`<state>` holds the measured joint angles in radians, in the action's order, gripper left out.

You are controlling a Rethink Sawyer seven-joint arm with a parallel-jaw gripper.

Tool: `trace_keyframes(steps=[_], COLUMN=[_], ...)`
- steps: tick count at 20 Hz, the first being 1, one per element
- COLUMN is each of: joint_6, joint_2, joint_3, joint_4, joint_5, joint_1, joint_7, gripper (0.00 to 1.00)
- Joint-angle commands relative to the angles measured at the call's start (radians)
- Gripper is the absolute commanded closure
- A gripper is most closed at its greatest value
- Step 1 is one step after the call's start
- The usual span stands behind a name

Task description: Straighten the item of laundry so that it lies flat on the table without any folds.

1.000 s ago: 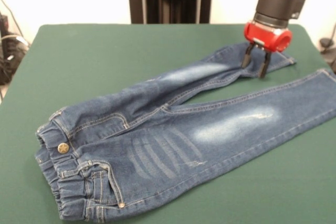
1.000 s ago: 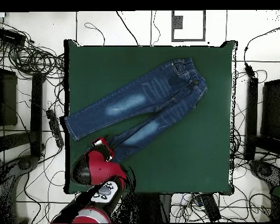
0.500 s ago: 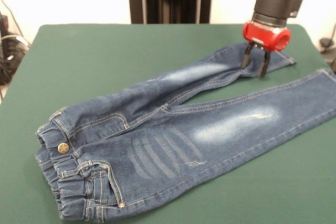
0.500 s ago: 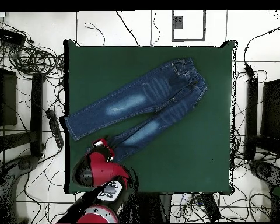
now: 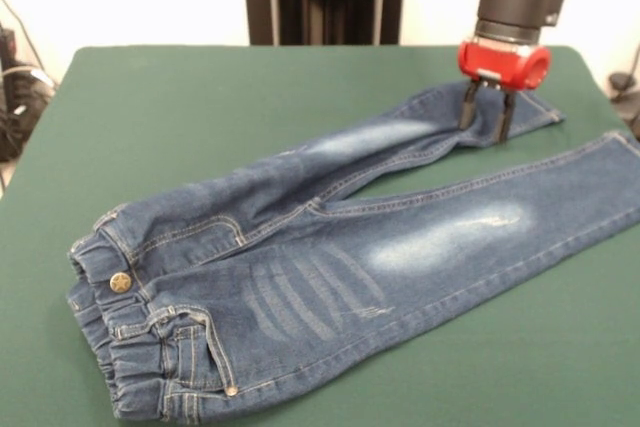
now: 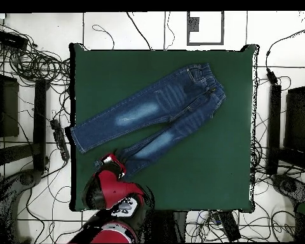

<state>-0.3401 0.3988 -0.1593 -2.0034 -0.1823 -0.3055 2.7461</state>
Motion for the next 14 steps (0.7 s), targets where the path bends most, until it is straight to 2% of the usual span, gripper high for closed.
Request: trace_keyframes(steps=[1, 9, 14], joint_6=[0.108, 0.113, 0.109], joint_2=[-0.174, -0.178, -0.169], joint_3=[0.218, 0.206, 0.163], joint_4=[-0.138, -0.135, -0.134], joint_5=[0.102, 0.167, 0.204], joint_1=[0.040, 0.081, 0.082], joint_7=[0.085, 0.071, 0.048], gripper=[0.00, 0.00, 0.00])
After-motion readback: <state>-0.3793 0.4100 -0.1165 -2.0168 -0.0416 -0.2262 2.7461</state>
